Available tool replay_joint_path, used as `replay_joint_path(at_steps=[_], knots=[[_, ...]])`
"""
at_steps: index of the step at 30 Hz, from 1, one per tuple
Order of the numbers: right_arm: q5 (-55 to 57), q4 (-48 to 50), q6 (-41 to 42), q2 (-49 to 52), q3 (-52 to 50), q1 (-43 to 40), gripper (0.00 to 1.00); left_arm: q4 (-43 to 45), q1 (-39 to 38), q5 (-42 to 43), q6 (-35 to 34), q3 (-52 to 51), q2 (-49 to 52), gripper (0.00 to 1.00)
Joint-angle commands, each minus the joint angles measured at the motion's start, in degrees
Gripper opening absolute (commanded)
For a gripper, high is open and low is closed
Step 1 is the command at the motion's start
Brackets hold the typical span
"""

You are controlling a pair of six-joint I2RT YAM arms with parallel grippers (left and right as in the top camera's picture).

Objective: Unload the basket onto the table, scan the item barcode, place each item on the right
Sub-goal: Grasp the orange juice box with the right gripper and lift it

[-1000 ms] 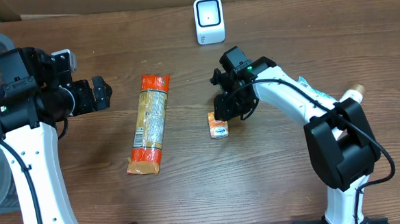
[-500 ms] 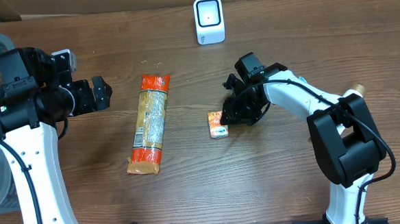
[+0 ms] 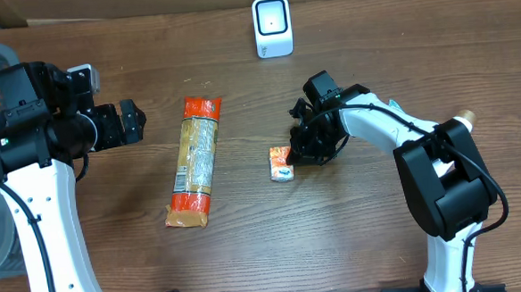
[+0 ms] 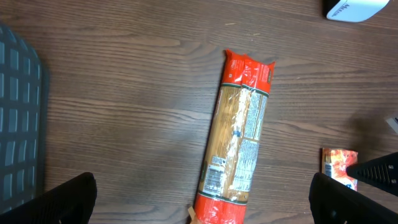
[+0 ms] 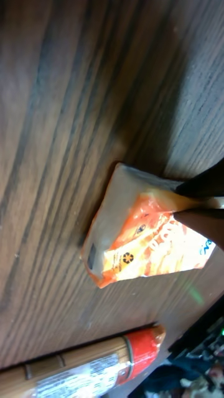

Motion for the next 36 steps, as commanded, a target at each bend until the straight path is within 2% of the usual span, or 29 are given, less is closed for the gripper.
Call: replay_joint_path(at_steps=[1,13,22,28,31,36], knots=[[-1.09,0.11,0.20,0.55,-0.22,-0.26,0.04,0.02,-0.28,0.68,1.31,1.07,-0.96,1.00],[-4.46,-0.57,-0.57,-3.74,1.29,-1.81,0.04,0.02,-0.28,0.68,1.31,1.07,-0.96,1.00],[-23.52,-1.25,-11.30,-13.29,1.29,-4.83,0.04,0.02,-0.28,0.68,1.31,1.07,-0.96,0.99],[-38.27,-2.14,-18.40,-15.91,1.27,-7.34,0.04,0.02,-0.28,0.66,1.29,1.07,-0.96,1.00],[-41.31,-2.25,-18.47,-15.93,1.27,-8.57,0.04,0.02,-0.28,0.68,1.29,1.07,-0.96,1.00],[-45.48,-3.89,-23.06,-15.93,1.27,-9.57,0.04,0.02,-0.28,0.68,1.31,1.07,-0.96,1.00]])
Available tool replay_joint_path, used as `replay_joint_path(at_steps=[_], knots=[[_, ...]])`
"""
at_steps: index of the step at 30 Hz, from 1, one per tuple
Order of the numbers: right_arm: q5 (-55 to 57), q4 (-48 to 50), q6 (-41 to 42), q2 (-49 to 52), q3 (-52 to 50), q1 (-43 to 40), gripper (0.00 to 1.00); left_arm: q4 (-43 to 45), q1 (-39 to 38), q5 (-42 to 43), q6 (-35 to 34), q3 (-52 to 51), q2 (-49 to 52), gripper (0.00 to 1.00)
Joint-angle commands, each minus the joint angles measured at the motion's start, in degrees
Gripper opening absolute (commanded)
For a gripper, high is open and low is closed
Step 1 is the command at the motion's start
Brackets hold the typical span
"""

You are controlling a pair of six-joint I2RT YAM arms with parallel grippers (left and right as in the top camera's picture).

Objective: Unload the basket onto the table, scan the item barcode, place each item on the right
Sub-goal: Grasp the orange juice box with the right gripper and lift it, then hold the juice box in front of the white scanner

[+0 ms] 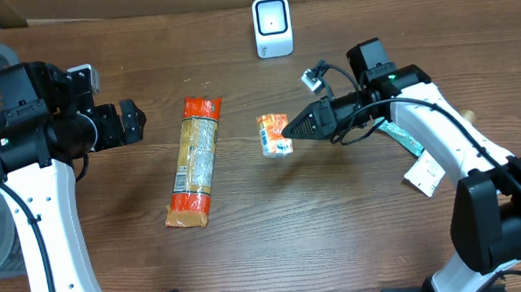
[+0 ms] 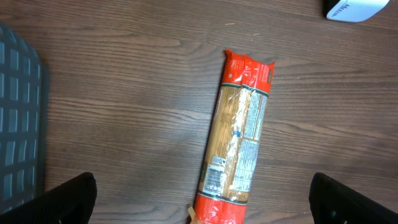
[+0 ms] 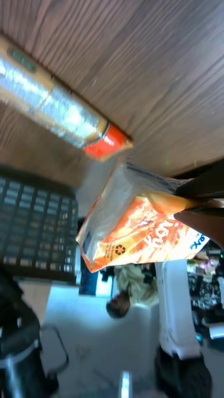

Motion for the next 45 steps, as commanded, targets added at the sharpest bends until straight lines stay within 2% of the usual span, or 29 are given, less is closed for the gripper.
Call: replay_joint_path(at_steps=[1,11,17,27,31,35,37,40,42,45], knots=[[-6.64,-0.57,-4.68,-1.33,1.11,-0.59,0.04,0.04,-0.28,0.68,1.31,1.07,-0.96,1.00],[-8.98,-0.61,-4.98,-1.33,1.14,-0.59,0.04,0.04,-0.28,0.68,1.31,1.07,-0.96,1.00],[-17.68,1.29,-4.31,-1.66,1.31,-2.93,0.04,0.04,-0.28,0.68,1.31,1.07,-0.96,1.00],[-17.25,1.84,-2.54,-1.99,2.21,-5.62,0.04,0.04,-0.28,0.66,1.31,1.07,-0.96,1.00],[-17.25,6.23,2.67,-2.01,2.32,-5.62,0.04,0.04,-0.28,0.68,1.29,1.07,-0.96,1.00],[-17.38,17.25,14.47,-2.27,2.32,-5.62,0.04,0.04,-0.28,0.66,1.31,1.07,-0.96,1.00],[-14.56,26.08,24.35,-2.40,2.32,-5.62,0.04,0.04,-0.28,0.68,1.31,1.07,-0.96,1.00],[-4.20,36.41,35.91,-2.40,2.32,-5.60,0.04,0.04,-0.28,0.68,1.31,1.07,-0.96,1.00],[3.28,39.47,38.38,-2.40,2.38,-5.38,0.04,0.04,-0.28,0.68,1.31,1.07,-0.96,1.00],[18.91,35.43,35.65,-2.40,3.56,-4.35,0.04,0.04,-0.28,0.68,1.31,1.07,-0.96,1.00]])
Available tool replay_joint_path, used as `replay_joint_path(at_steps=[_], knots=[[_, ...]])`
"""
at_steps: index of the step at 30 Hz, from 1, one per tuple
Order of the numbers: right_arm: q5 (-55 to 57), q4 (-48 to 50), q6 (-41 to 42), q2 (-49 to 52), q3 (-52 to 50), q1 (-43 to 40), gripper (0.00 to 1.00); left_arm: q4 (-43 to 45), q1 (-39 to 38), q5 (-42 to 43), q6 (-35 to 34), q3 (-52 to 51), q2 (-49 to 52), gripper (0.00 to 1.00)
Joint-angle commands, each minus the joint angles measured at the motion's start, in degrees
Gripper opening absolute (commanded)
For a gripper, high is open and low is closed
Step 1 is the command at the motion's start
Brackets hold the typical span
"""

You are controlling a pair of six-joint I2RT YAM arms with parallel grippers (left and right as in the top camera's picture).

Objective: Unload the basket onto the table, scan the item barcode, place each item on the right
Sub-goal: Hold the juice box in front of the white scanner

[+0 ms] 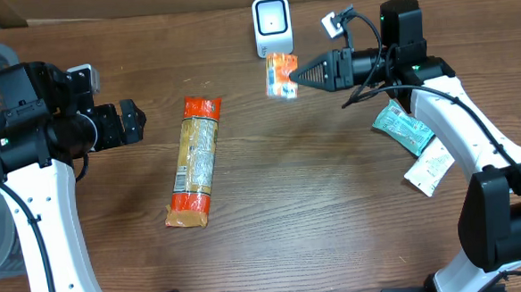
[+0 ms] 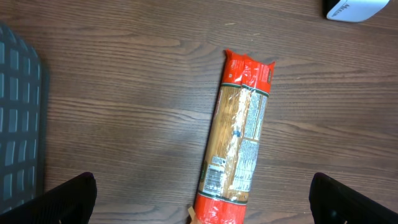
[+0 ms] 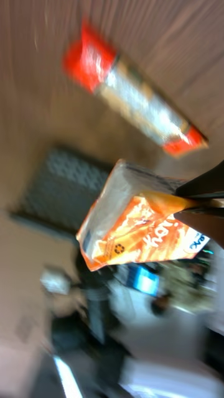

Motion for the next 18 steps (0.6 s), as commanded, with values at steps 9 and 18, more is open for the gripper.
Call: replay_joint_path(at_steps=[9,18], knots=[[63.06,-26.73,-11.06,-1.01,19.37,9.90,0.03,0.04,-0.28,0.70,1.31,1.07,-0.96,1.00],[87.01,-32.02,-25.24,10.58,40.94,14.27,0.03,0.04,-0.28,0.68,1.31,1.07,-0.96,1.00]])
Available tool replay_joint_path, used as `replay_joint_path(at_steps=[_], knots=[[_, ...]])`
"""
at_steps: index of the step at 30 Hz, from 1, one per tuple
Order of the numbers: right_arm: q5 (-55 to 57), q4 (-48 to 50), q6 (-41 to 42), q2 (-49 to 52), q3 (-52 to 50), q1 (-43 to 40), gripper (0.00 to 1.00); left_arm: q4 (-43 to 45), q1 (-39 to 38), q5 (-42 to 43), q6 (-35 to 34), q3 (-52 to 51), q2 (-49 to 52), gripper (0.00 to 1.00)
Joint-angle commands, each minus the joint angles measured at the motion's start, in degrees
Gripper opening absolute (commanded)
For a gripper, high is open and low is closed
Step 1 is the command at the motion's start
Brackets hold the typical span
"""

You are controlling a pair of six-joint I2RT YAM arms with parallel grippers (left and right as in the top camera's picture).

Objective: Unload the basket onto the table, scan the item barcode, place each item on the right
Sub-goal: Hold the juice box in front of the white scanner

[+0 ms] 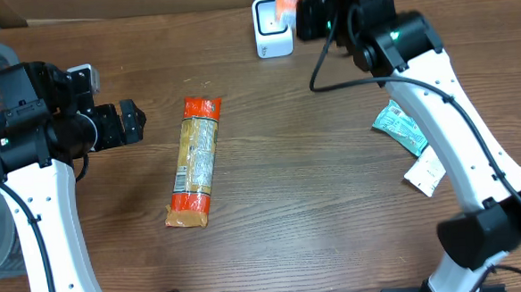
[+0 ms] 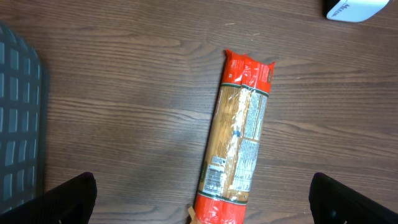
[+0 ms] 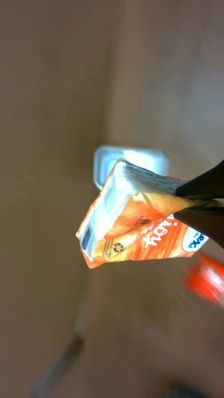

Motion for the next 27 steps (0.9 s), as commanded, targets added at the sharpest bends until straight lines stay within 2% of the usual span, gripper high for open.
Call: replay_joint_path(at_steps=[1,4,9,17,27], knots=[[15.39,0.74,-9.51,7.28,3.93,1.95,0.04,0.07,-0.28,0.70,1.29,1.07,-0.96,1.00],[22.08,8.66,-19.78,11.69,3.98,4.02,0.04,0.07,-0.28,0.70,1.31,1.07,-0.96,1.00],[25.73,19.39,-41.70,18.56,3.67,5.79,0.04,0.07,-0.28,0.68,1.31,1.07,-0.96,1.00],[27.08,28.11,-64.30,26.95,3.67,5.79,0.04,0.07,-0.28,0.70,1.31,1.07,-0.96,1.00],[26.93,30.88,-66.25,30.45,3.65,5.22,0.04,0.07,-0.28,0.70,1.29,1.07,-0.96,1.00]])
